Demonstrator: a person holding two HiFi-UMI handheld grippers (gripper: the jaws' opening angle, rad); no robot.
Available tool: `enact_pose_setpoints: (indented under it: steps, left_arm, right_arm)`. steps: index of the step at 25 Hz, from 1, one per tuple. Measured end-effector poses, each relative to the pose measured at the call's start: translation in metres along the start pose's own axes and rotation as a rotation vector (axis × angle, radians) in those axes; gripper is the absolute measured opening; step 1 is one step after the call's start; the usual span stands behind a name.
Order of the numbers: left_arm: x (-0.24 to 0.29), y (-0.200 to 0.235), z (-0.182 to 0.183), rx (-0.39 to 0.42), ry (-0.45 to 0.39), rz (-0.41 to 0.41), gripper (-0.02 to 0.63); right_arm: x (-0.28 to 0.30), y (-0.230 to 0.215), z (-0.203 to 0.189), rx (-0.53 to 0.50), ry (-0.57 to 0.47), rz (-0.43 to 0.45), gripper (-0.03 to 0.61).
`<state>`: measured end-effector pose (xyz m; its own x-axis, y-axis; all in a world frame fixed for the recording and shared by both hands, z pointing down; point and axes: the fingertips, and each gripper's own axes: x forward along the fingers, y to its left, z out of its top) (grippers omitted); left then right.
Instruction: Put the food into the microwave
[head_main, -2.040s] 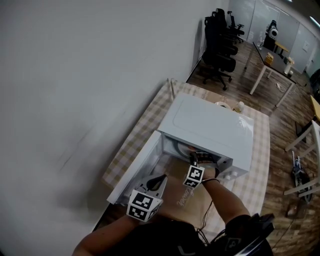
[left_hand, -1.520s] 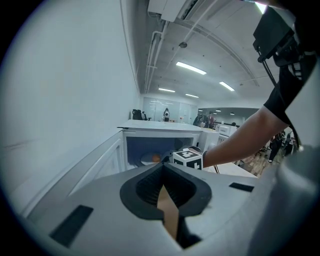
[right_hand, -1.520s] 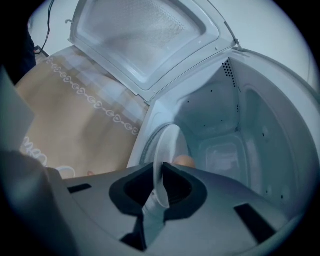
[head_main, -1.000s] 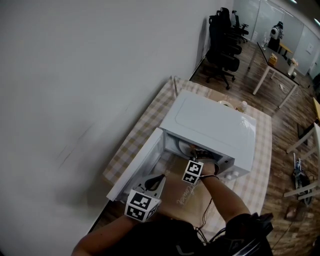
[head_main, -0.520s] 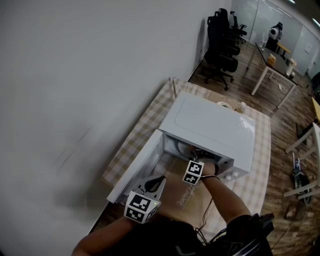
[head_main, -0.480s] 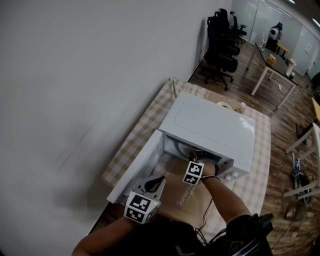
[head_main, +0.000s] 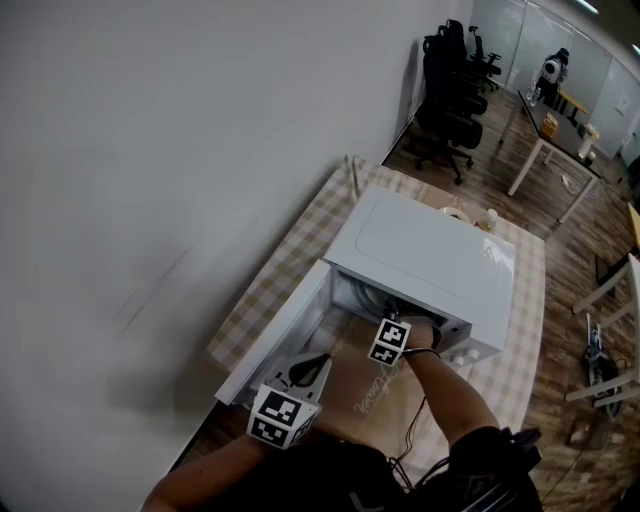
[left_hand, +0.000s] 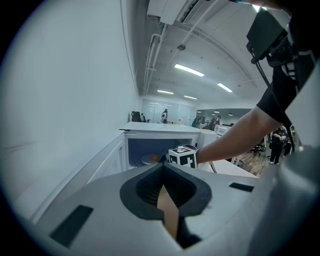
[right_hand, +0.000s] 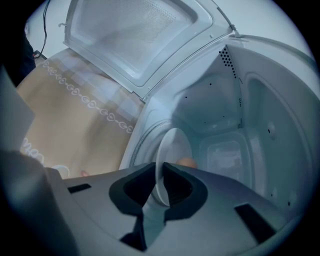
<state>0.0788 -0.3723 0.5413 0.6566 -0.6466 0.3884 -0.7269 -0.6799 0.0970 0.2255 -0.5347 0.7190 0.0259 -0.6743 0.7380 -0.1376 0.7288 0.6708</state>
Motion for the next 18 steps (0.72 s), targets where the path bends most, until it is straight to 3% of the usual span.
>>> enact_pose_setpoints:
  steps: [10, 14, 18]
  left_arm:
    - [-0.005, 0.009, 0.002, 0.0, -0.009, 0.038, 0.008]
    - [-0.007, 0.013, 0.008, 0.012, -0.035, 0.066, 0.008]
    - [-0.008, 0.012, 0.01, 0.01, -0.038, 0.067, 0.008]
  right_arm:
    - [0.006, 0.006, 0.006, 0.027, 0.003, 0.103, 0.071]
    - [0.005, 0.005, 0.008, 0.048, -0.004, 0.103, 0.084]
    - [0.002, -0.001, 0.011, 0.097, -0.032, 0.108, 0.155]
